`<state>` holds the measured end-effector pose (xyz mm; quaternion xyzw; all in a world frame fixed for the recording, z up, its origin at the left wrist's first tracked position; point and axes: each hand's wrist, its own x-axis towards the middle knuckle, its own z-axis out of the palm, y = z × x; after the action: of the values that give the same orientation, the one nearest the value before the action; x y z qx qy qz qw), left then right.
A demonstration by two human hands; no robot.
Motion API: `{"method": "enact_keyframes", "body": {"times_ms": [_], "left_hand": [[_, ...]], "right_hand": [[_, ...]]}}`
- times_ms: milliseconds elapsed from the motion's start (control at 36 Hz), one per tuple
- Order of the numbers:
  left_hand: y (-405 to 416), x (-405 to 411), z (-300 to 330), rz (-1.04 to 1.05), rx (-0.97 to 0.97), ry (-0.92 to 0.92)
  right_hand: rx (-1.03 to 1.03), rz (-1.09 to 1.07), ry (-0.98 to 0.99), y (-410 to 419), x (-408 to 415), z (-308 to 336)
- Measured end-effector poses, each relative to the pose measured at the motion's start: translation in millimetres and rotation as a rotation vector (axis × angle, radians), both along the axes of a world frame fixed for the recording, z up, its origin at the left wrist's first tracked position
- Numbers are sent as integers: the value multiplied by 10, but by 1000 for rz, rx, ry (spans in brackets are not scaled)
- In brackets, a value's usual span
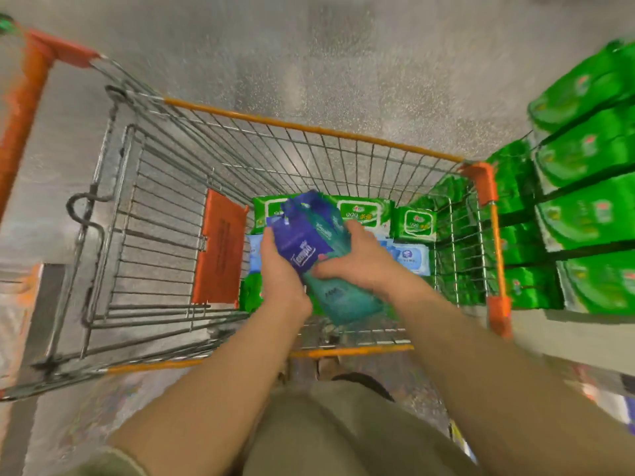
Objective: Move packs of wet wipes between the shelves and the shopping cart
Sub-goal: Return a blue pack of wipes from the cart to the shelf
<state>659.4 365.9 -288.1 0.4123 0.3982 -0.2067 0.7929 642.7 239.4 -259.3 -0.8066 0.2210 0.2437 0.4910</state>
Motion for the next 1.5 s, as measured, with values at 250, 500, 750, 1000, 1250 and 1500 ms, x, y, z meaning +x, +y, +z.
{"method": "enact_keyframes", "body": {"times_ms": [250, 500, 750, 1000, 1250, 1500], "left_hand": [[-134, 412, 935, -409, 39, -429], [-300, 394, 1896, -756, -131, -603], [-536, -33, 2634, -994, -374, -697], [-835, -693, 3185, -1176, -495, -906], [-1505, -1815, 3451, -1299, -662, -982], [-2013, -2994, 3649, -1464, -687, -984]], "right_hand": [[440, -550, -251, 45, -14, 836], [611, -726, -506, 0, -249, 1769], [631, -835, -765, -6, -750, 2470], [450, -894, -939, -241, -1672, 3147], [490, -944, -1101, -504, -2905, 3627], [364, -1009, -1233, -1054, -4143, 3679]]}}
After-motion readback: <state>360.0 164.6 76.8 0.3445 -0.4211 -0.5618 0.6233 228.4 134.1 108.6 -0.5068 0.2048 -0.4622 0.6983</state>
